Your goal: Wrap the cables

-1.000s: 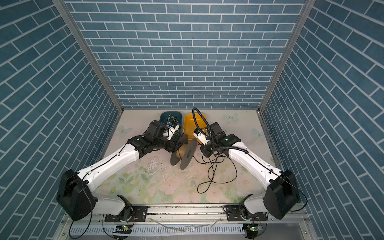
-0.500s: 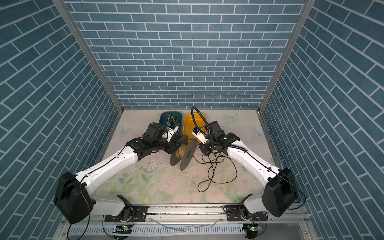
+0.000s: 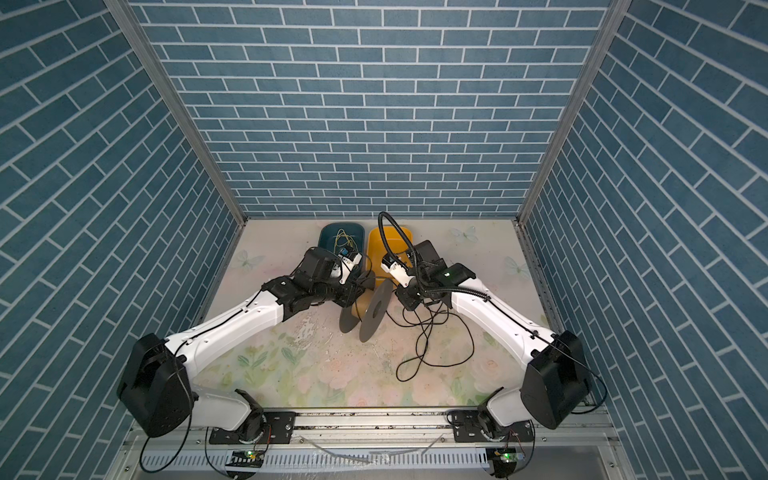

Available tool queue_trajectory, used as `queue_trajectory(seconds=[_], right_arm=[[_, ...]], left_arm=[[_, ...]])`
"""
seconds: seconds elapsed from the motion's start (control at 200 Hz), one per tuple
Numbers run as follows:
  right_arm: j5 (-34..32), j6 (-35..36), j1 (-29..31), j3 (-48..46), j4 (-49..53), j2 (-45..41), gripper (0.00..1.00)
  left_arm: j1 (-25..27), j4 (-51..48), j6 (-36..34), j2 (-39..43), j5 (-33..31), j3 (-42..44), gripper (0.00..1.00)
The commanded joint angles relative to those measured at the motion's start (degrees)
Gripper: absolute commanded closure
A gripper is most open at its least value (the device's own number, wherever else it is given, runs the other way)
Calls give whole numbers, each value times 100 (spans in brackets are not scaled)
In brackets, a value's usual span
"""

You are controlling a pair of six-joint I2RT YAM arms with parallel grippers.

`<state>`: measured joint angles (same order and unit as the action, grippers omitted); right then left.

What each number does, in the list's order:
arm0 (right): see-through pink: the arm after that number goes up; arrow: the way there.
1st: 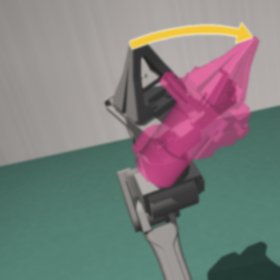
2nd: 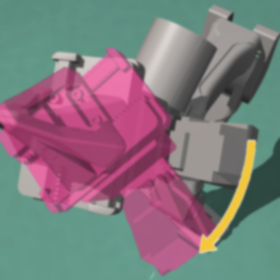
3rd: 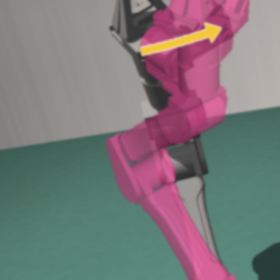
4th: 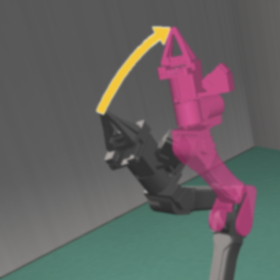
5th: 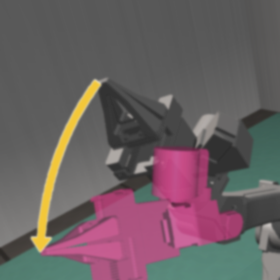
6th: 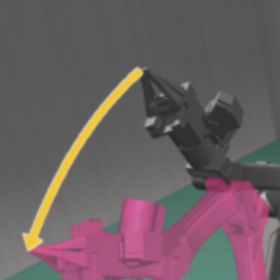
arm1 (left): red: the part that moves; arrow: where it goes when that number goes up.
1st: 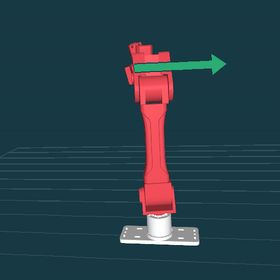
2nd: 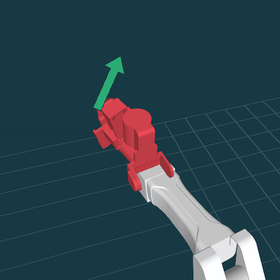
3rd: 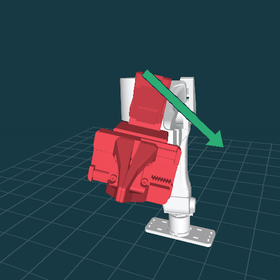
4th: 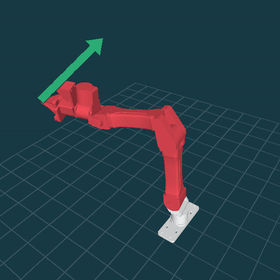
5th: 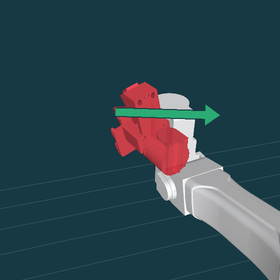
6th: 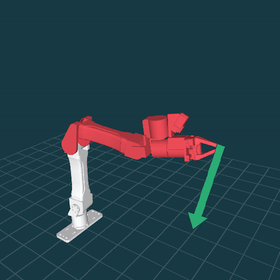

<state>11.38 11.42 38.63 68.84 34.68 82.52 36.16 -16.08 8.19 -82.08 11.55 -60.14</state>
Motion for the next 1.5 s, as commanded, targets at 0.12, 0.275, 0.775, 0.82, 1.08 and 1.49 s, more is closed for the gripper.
queue_trajectory(seconds=[0.12,0.275,0.775,0.82,1.08,1.49], right_arm=[[23,324,36,291,-53,65,100],[23,302,34,214,-157,88,100],[105,-108,38,279,-408,141,70],[119,-168,36,281,-438,128,61],[81,-672,13,-493,-1420,-409,22],[434,-1266,-44,-2141,-3615,-838,30]], left_arm=[[40,67,21,-14,-207,43,72],[40,48,21,131,-370,99,84],[126,-1240,-45,482,-848,-488,100],[128,-1570,-13,477,-956,-685,100],[95,-3293,-12,274,-1881,-1991,100],[-215,-4166,227,185,-1651,-3184,100]])
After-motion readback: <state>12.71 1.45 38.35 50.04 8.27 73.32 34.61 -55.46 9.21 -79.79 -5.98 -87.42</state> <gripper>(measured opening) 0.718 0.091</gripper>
